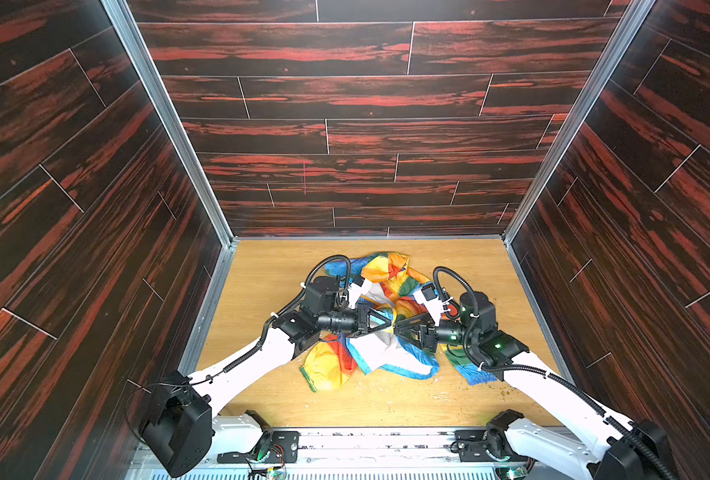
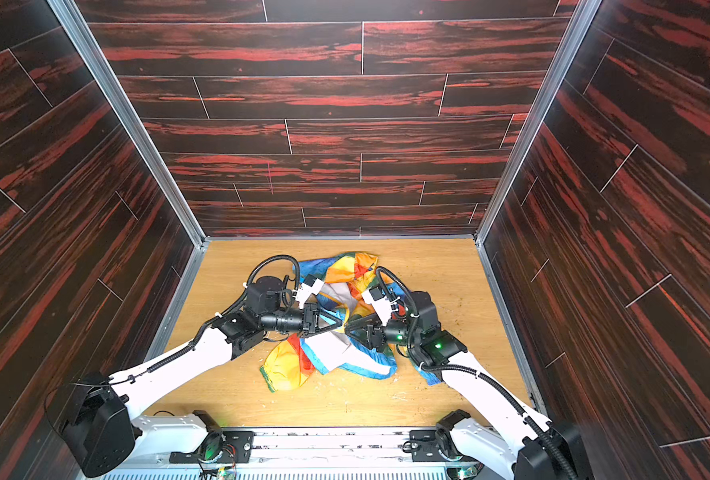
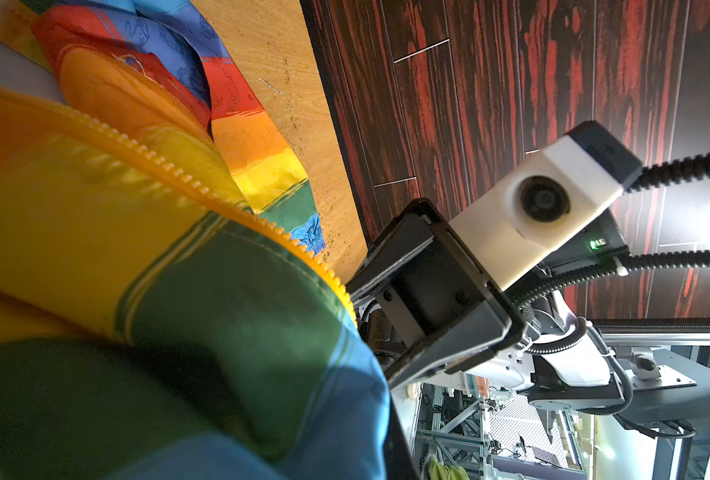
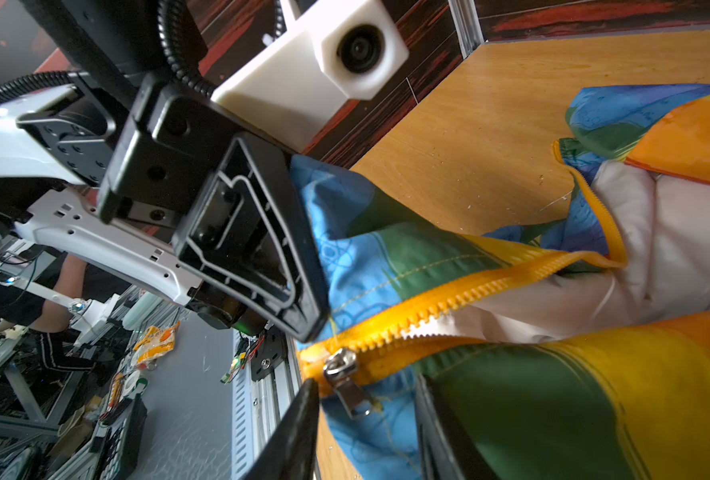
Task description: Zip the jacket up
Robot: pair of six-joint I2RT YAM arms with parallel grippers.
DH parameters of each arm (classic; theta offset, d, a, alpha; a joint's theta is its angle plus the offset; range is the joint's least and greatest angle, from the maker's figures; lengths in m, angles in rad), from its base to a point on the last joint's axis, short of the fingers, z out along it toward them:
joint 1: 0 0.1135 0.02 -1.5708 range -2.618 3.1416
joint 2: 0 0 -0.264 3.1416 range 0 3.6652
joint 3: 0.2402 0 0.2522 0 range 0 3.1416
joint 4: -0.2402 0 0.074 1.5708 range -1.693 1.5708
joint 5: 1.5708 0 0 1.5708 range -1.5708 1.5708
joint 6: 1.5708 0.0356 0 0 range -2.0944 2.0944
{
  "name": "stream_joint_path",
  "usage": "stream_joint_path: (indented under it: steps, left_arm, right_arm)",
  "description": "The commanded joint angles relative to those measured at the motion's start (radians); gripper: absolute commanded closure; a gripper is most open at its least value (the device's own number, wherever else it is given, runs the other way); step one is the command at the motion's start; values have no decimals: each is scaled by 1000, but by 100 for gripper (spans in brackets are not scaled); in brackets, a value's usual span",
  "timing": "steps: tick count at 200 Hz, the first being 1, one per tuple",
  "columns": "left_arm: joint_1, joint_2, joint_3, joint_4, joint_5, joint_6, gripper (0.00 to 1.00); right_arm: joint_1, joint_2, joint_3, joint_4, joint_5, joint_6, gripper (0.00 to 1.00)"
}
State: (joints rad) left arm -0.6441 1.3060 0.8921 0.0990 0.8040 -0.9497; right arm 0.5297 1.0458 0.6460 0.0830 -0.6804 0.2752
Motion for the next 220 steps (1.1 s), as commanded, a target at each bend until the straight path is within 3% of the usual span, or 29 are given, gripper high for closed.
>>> stream_joint_path:
  steps: [1,93,173,220]
  left_arm:
    - [6,-34,18,11,21,8,100]
    - [5,-41,18,17,21,1,100]
    - [5,-42,13,16,26,1,100]
    - [5,-48,9,10,32,2,100]
  right_arm:
    - [10,10,-4,20,-34,-21,62]
    - [12,19,0,15,-5,-20,76]
    - [13,-15,-2,-13,60,-16,98]
    - [12,-23,3,-54,132,-25,100]
